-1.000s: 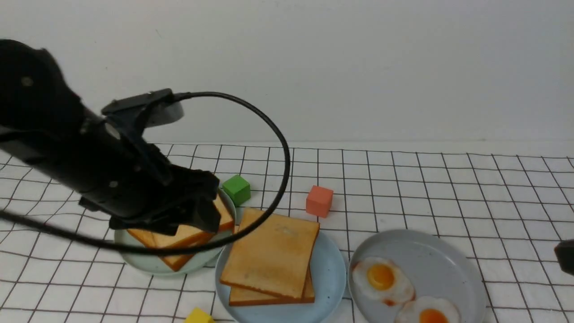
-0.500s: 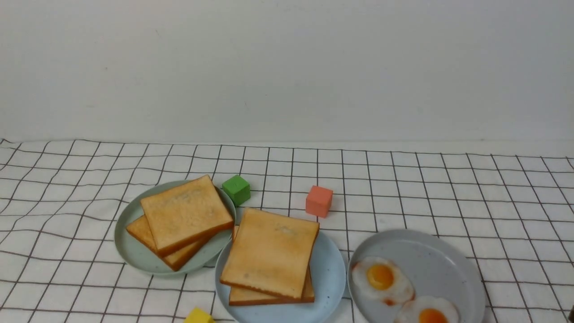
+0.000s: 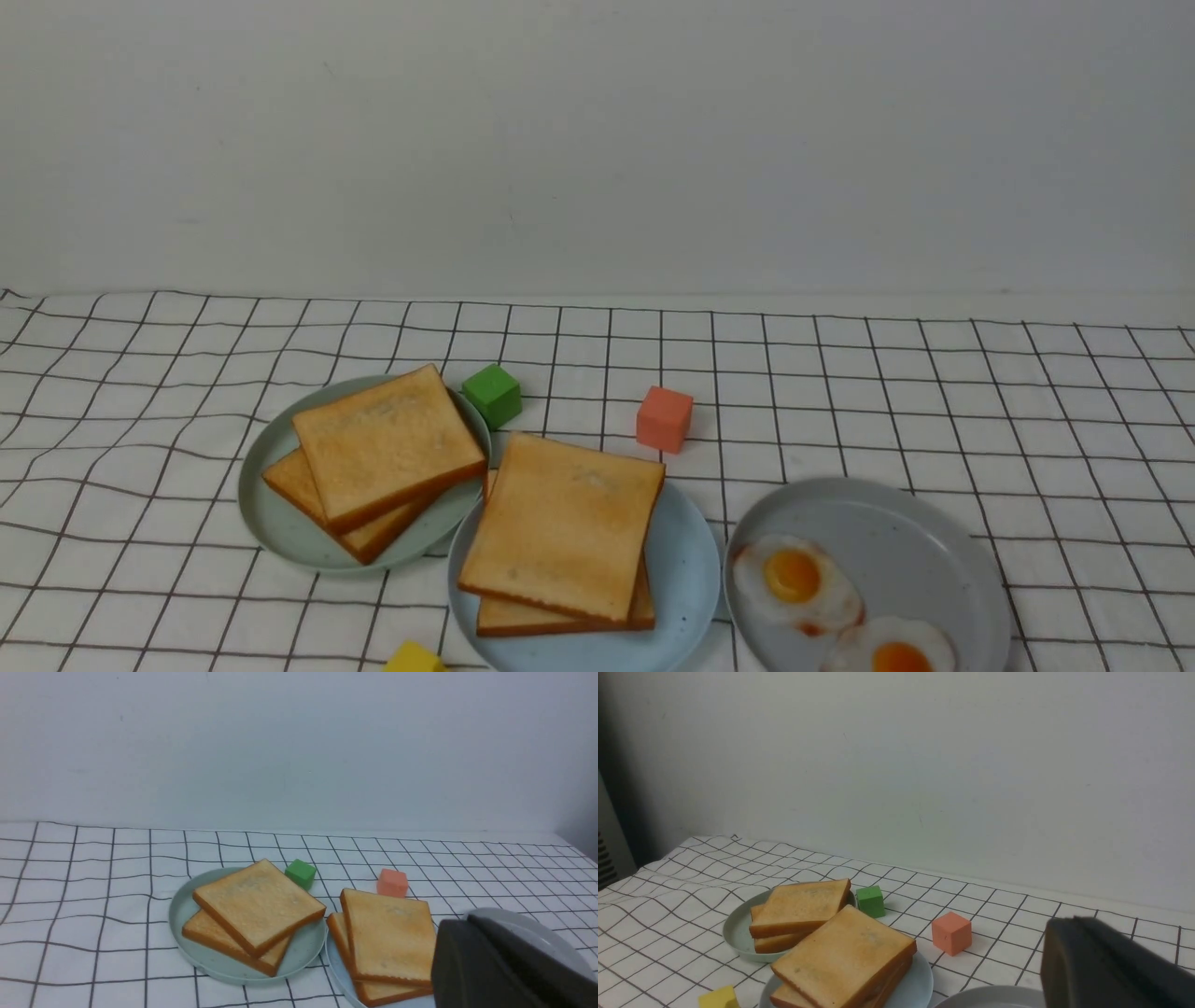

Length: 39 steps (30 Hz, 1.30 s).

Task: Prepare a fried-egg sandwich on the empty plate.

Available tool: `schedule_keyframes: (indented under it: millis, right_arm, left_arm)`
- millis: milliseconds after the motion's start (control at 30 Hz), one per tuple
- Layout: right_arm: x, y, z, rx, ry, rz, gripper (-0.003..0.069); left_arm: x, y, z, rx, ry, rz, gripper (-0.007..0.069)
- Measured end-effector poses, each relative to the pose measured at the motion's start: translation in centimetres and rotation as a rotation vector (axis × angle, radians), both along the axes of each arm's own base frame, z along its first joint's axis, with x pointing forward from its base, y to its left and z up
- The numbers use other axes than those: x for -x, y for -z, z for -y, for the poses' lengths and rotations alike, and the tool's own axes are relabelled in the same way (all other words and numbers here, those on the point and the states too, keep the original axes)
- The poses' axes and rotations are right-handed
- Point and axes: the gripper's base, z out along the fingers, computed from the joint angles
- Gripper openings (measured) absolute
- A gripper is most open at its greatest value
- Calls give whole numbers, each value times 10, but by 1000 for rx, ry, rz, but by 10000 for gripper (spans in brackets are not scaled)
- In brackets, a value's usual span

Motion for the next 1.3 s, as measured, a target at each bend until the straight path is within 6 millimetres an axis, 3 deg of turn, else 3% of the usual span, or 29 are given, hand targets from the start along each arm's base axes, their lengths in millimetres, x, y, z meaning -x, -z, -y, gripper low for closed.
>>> schedule_keyframes:
  millis: [267, 400, 567, 667, 800, 867, 1300]
  right_arm:
    - [0, 0, 0, 0, 0, 0, 0]
    - [0, 1, 0, 1, 0, -2, 3]
    - [0, 2, 0, 2, 0, -4, 5]
    - [0, 2, 0, 3, 0, -5, 5]
    - [0, 2, 0, 2, 0, -4, 6]
    - [0, 2, 0, 2, 0, -3, 7]
    - [0, 2, 0, 1, 0, -2, 18]
  left_arm:
    - [-1, 2, 0, -8, -5, 0, -13]
    - [-8, 13, 1, -28, -33, -18, -13]
    - [-28, 51, 2, -67, -181, -92, -13]
    - [-43, 92, 0, -106, -257, -156, -13]
    - [-49, 135, 0, -138, -273, -265, -13]
    - [-50, 145, -1, -157, -272, -284, -13]
    - [-52, 144, -1, -165, -274, -241, -2]
